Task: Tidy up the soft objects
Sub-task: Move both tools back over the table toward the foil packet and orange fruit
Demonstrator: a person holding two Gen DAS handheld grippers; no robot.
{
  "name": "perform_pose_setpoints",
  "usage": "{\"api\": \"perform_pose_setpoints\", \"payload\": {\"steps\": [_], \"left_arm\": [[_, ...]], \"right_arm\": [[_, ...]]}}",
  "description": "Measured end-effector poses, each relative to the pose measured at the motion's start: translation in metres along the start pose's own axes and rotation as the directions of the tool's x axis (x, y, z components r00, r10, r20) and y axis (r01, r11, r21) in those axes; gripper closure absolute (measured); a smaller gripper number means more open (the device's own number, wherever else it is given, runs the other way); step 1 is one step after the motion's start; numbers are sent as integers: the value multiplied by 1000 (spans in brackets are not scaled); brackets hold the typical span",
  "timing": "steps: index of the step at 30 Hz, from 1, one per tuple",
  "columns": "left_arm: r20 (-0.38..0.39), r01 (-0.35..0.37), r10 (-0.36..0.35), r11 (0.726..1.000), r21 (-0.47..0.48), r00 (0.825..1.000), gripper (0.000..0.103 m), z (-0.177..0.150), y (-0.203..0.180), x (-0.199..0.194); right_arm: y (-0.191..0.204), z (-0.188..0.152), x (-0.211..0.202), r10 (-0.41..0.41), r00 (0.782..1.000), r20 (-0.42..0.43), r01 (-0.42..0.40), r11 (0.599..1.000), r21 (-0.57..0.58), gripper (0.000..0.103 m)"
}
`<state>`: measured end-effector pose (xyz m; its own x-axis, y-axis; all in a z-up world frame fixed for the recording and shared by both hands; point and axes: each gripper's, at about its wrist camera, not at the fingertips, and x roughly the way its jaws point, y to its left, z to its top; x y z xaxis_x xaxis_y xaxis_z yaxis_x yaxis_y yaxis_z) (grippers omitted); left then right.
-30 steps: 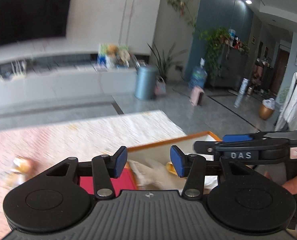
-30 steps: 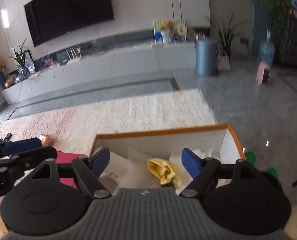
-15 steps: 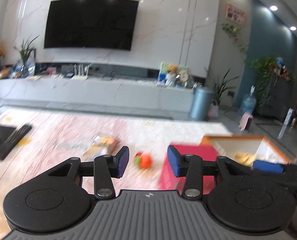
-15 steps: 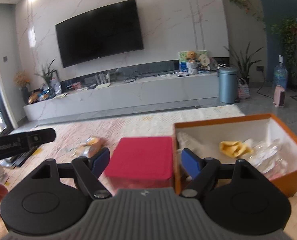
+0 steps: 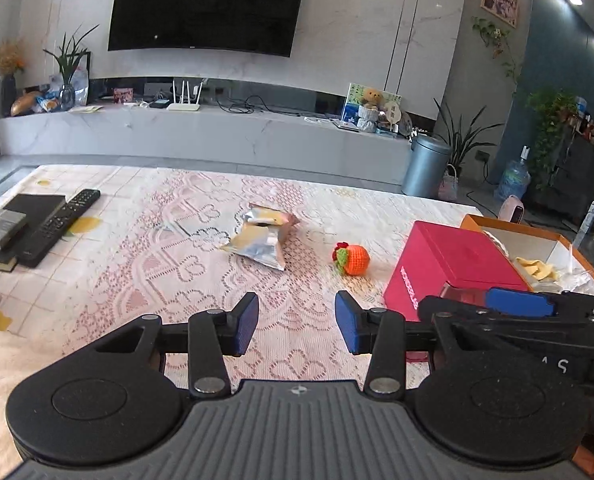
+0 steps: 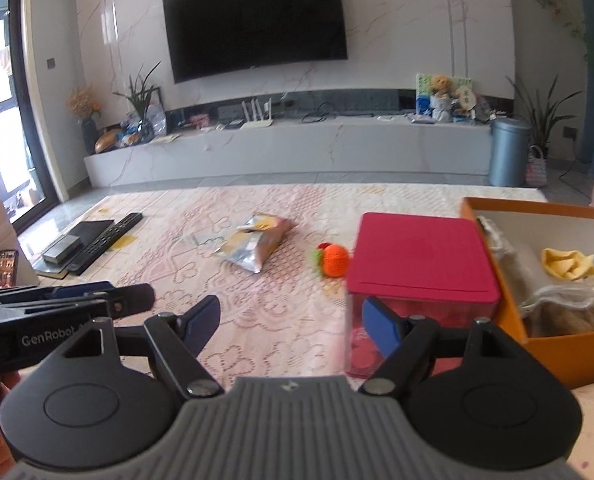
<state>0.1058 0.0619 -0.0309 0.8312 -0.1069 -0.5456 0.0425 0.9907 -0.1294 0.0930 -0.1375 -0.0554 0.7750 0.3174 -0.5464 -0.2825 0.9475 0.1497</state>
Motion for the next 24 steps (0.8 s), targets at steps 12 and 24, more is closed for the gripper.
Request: {"api": "perform_pose_setpoints", "payload": {"steps": [12, 24], "left_arm": [[-28, 17, -18, 999, -40, 999, 49, 20, 43, 40], [-67, 36, -37, 999, -18, 997, 36, 44, 65, 90]], "right_arm": [[20, 28, 54, -16, 999, -36, 11, 990, -140, 26], [14, 77, 127, -90, 987, -129, 64, 979, -193, 26]]}}
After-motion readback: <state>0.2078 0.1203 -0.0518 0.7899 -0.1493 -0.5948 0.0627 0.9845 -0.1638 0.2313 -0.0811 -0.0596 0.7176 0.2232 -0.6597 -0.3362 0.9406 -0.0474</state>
